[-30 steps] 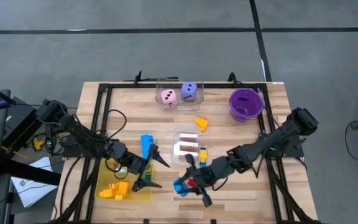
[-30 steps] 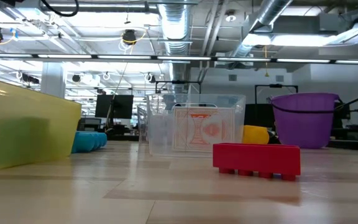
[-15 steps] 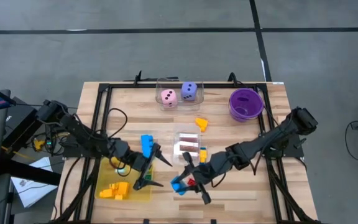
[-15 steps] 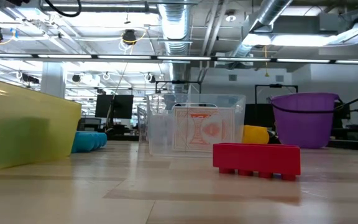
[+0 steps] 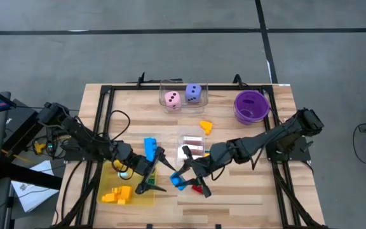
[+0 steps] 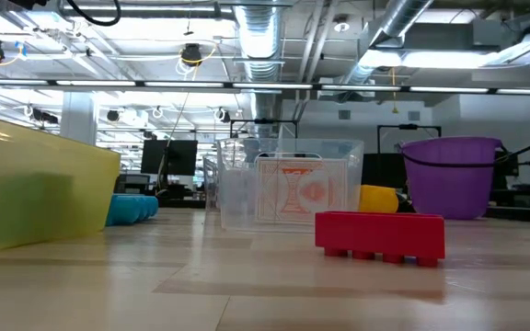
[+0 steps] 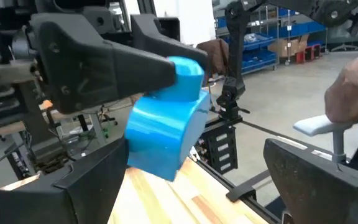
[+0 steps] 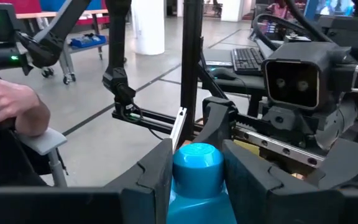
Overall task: Pick & Place Toys
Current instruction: Put the light blue game piece into the yellow bin
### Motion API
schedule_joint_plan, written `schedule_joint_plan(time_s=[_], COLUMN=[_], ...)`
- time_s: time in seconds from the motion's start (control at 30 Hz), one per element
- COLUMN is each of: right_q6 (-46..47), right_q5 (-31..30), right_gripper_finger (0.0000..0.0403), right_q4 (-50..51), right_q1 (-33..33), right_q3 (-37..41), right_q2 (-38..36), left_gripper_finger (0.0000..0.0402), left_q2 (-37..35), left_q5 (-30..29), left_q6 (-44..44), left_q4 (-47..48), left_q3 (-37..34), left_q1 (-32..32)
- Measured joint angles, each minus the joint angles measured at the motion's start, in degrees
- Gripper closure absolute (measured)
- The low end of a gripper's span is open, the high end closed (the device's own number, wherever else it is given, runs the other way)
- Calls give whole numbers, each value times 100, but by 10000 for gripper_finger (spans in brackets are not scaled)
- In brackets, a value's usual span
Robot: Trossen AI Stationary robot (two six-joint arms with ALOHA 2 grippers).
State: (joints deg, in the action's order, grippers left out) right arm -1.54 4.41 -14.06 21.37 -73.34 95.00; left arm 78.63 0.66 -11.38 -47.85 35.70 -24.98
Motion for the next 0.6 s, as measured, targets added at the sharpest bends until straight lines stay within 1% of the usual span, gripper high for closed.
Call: schedule_joint_plan(time_s=[0.13, 0.6], right_q6=[0, -42], right_q5=[171, 218], right_gripper_finger=[285, 284], right_q4=[4, -169], right_q1=[-94, -290], right_q3=[0, 0], right_q2=[0, 0], left_gripper_finger=[32, 32], left_q2=[-2, -2], left_q5=[-4, -32], left_q6=[-9, -11], left_q4=[-183, -245], left_q3=[0, 0], left_q1=[1, 5])
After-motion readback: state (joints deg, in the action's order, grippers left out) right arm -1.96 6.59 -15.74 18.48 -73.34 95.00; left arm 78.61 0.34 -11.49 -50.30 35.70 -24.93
